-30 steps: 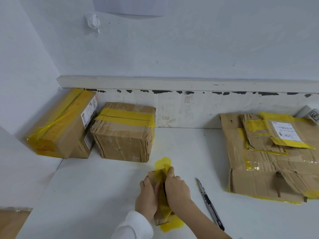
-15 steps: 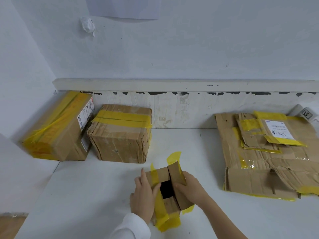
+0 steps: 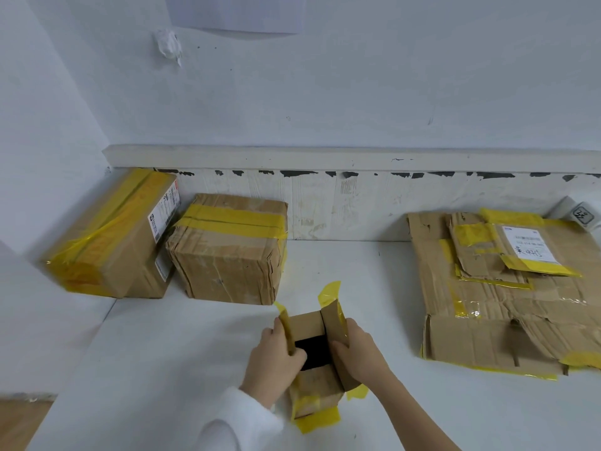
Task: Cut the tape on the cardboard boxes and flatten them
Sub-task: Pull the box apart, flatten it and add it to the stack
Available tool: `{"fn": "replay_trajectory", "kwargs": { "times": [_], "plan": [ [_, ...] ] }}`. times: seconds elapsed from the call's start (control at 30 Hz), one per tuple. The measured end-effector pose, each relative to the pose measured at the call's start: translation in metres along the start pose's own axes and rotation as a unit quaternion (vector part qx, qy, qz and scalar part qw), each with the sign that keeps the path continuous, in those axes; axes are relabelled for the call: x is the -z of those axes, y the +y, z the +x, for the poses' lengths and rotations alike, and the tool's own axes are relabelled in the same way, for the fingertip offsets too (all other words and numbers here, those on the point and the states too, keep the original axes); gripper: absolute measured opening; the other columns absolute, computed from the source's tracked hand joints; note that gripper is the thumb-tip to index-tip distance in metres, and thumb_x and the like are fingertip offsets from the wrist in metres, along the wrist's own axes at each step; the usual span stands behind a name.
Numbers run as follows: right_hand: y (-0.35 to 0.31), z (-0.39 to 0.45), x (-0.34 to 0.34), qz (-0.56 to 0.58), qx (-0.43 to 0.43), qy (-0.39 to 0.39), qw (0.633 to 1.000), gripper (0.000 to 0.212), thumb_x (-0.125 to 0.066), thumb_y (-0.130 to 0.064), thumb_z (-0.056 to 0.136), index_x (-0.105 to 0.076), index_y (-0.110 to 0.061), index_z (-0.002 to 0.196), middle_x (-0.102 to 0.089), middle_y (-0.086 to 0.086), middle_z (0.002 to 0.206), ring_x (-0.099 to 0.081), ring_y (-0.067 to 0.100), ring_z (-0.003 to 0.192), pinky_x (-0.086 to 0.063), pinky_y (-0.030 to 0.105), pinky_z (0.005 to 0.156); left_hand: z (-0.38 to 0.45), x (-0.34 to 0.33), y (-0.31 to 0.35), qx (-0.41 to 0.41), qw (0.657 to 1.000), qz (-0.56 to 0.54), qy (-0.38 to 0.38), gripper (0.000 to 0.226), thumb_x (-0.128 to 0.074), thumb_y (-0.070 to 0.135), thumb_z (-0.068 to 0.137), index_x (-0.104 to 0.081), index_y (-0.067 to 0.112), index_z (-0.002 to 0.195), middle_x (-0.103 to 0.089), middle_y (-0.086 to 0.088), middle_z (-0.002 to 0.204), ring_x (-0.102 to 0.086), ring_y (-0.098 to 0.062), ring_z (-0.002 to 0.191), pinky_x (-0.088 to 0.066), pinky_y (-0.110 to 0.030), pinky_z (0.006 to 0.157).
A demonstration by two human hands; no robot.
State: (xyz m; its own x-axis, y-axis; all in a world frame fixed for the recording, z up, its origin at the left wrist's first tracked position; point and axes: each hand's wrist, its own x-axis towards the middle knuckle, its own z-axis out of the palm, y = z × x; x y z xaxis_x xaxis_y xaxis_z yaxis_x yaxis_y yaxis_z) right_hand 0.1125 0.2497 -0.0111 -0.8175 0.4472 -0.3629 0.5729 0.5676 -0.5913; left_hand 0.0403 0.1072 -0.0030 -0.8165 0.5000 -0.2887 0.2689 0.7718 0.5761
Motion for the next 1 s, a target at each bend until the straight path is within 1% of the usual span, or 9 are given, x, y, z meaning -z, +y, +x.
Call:
{"fn": "replay_trajectory", "kwargs": {
  "times": [0.13, 0.23, 0.37, 0.47, 0.57, 0.7, 0.8, 0.9, 1.0],
  "plan": [
    [0.009, 0.000, 0.005, 0.065, -0.025, -0.018, 0.997, 0.012, -0.047, -0.020, 0.095, -0.046, -0.012, 0.104, -0.055, 0.002, 0.102, -0.053, 0.021, 0.093, -0.046, 0.032, 0.080, -0.009, 0.015, -0.033, 0.021, 0.927, -0.370, -0.062, 0.043, -0.041, 0.002, 0.093, -0.053, 0.032, 0.122, -0.071, 0.014, 0.090, -0.066, -0.003, 0.082, -0.050, -0.015, 0.067],
    [0.013, -0.003, 0.001, 0.139, -0.020, -0.022, 0.990, 0.030, -0.050, -0.018, 0.095, -0.043, -0.017, 0.124, -0.055, 0.000, 0.117, -0.053, 0.020, 0.106, -0.046, 0.035, 0.094, -0.012, 0.001, -0.060, 0.061, 0.872, -0.485, -0.035, 0.061, -0.042, 0.001, 0.097, -0.021, 0.045, 0.134, -0.067, 0.005, 0.106, -0.062, -0.007, 0.095, -0.049, -0.017, 0.073],
    [0.009, -0.007, -0.008, 0.161, 0.014, -0.015, 0.987, 0.066, -0.044, -0.015, 0.099, -0.005, -0.023, 0.151, -0.045, -0.001, 0.133, -0.048, 0.017, 0.117, -0.037, 0.025, 0.097, -0.017, -0.027, -0.070, 0.044, 0.919, -0.391, 0.024, 0.057, -0.039, 0.008, 0.099, -0.013, 0.034, 0.142, -0.046, 0.002, 0.132, -0.047, -0.002, 0.117, -0.037, -0.008, 0.089],
    [0.012, -0.010, -0.016, 0.020, 0.059, -0.032, 0.998, 0.059, -0.027, -0.025, 0.103, 0.010, -0.024, 0.150, -0.036, 0.002, 0.138, -0.045, 0.015, 0.118, -0.036, 0.024, 0.097, -0.017, -0.039, -0.066, 0.015, 0.985, -0.129, 0.110, 0.047, -0.034, 0.012, 0.101, -0.025, 0.021, 0.146, -0.034, -0.003, 0.127, -0.038, -0.015, 0.119, -0.025, -0.009, 0.094],
    [0.018, -0.008, -0.022, -0.108, 0.076, -0.002, 0.991, 0.058, -0.020, -0.043, 0.101, 0.006, -0.025, 0.150, -0.005, -0.002, 0.156, -0.022, 0.019, 0.140, -0.026, 0.031, 0.110, -0.011, -0.025, -0.051, 0.029, 0.986, 0.107, 0.122, 0.042, -0.036, 0.041, 0.098, -0.047, 0.023, 0.135, -0.036, 0.001, 0.126, -0.034, -0.016, 0.117, -0.033, -0.021, 0.091],
    [0.009, 0.000, -0.031, -0.239, 0.035, 0.031, 0.970, 0.064, -0.032, -0.051, 0.095, -0.017, -0.019, 0.148, -0.022, 0.000, 0.148, -0.028, 0.023, 0.132, -0.031, 0.032, 0.104, 0.000, -0.014, -0.029, 0.041, 0.995, 0.086, 0.029, 0.025, -0.052, 0.036, 0.091, -0.059, 0.013, 0.099, -0.047, -0.001, 0.100, -0.050, -0.020, 0.102, -0.038, -0.020, 0.077],
    [-0.005, 0.006, -0.034, -0.195, 0.005, 0.008, 0.981, 0.020, -0.041, -0.026, 0.093, -0.047, -0.015, 0.108, -0.042, 0.001, 0.094, -0.045, 0.024, 0.099, -0.037, 0.024, 0.073, 0.006, -0.013, -0.026, 0.081, 0.994, -0.067, 0.014, 0.020, -0.056, 0.007, 0.082, -0.049, 0.012, 0.064, -0.048, 0.000, 0.065, -0.053, -0.023, 0.069, -0.033, -0.023, 0.057],
    [-0.015, 0.004, -0.029, -0.161, -0.018, -0.008, 0.987, 0.026, -0.044, -0.014, 0.088, -0.032, -0.016, 0.066, -0.037, -0.002, 0.068, -0.044, 0.023, 0.076, -0.026, 0.023, 0.048, 0.007, -0.007, -0.033, 0.087, 0.980, -0.177, 0.002, 0.024, -0.056, -0.004, 0.078, -0.052, 0.009, 0.058, -0.053, -0.002, 0.058, -0.050, -0.017, 0.058, -0.035, -0.022, 0.056],
    [-0.028, 0.000, -0.015, -0.129, 0.014, 0.030, 0.991, 0.016, -0.053, -0.025, 0.089, -0.047, -0.014, 0.078, -0.061, 0.003, 0.087, -0.056, 0.026, 0.084, -0.034, 0.027, 0.060, 0.005, 0.003, -0.034, 0.030, 0.962, -0.267, 0.054, 0.028, -0.054, -0.010, 0.079, -0.068, 0.014, 0.085, -0.069, -0.003, 0.080, -0.065, -0.020, 0.081, -0.049, -0.026, 0.073]
  ]
}}
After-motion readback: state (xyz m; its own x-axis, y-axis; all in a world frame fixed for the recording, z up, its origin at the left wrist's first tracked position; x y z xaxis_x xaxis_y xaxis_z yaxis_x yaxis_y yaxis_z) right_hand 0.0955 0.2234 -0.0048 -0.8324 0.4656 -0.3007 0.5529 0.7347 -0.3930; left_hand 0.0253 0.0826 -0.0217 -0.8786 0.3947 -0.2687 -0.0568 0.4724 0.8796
